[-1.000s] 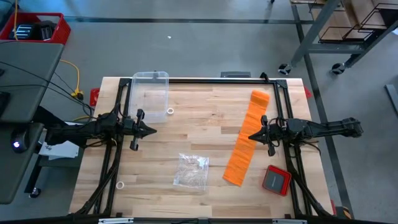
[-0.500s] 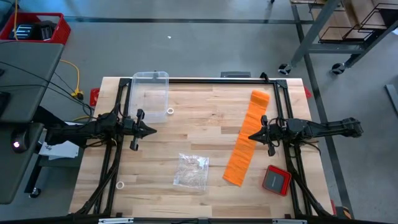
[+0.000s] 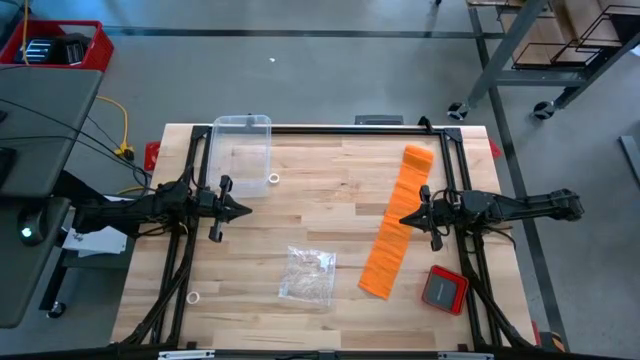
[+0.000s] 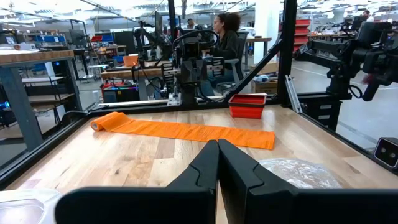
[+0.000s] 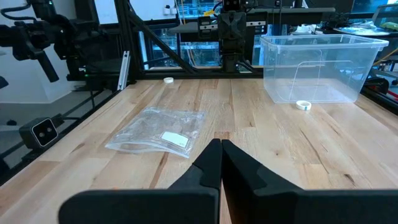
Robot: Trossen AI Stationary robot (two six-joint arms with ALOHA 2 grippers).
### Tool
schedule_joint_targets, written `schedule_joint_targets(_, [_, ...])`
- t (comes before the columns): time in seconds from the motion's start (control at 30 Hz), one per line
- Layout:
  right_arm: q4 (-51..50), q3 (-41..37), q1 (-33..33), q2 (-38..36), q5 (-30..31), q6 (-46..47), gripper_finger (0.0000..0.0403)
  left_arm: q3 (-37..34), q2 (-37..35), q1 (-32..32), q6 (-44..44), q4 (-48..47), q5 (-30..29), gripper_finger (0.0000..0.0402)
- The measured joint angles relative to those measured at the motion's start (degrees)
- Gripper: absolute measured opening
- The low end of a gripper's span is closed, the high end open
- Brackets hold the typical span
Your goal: Roll bandage
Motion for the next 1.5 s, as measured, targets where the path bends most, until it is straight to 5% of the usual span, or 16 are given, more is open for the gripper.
schedule_joint_targets(0.17, [4.87, 0.00, 0.01, 0.02, 1.07, 0.04, 0.0000, 0.00, 0.02, 0.02, 0.00, -0.02, 0.00, 0.0001])
schedule_joint_targets(0.27, [24.94, 0.00, -0.06, 0.48, 2.43, 8.73, 0.0000, 0.02, 0.00, 0.02, 0.00, 0.00, 0.00, 0.0001])
schedule_joint_targets(0.4, [48.33, 3.49, -0.99, 2.89, 21.96, 24.07, 0.0000, 0.01, 0.00, 0.01, 0.00, 0.00, 0.00, 0.0001])
schedule_joint_targets(0.47, [41.32, 8.76, -1.85, 5.05, 28.43, 27.42, 0.0000, 0.00, 0.00, 0.00, 0.00, 0.00, 0.00, 0.0001])
schedule_joint_targets(0.67, [-1.83, 31.53, -6.75, 23.12, 30.23, 20.98, 0.0000, 0.00, 0.00, 0.00, 0.00, -0.02, 0.00, 0.0001])
schedule_joint_targets(0.83, [-26.05, 43.64, -16.38, 38.01, 29.17, 28.32, 0.0000, 0.00, 0.00, 0.01, 0.00, -0.02, 0.00, 0.0001])
schedule_joint_targets(1.03, [-23.77, 46.66, -25.66, 48.30, 12.60, 29.71, 0.0001, 0.02, 0.00, 0.02, 0.00, -0.02, 0.00, 0.0001])
schedule_joint_targets(1.17, [-23.49, 46.66, -28.83, 54.49, 8.12, 35.21, 0.0019, 0.00, 0.00, 0.00, 0.00, -0.02, 0.00, 0.0001])
schedule_joint_targets(1.33, [-31.44, 46.71, -32.62, 60.62, 0.36, 44.43, 0.0088, 0.00, 0.02, 0.02, 0.00, 0.39, -0.17, 0.0001])
schedule_joint_targets(1.5, [-38.96, 51.15, -36.66, 64.17, 1.08, 41.78, 0.0164, 0.02, 0.17, 0.07, -3.83, 4.73, -0.59, 0.0001])
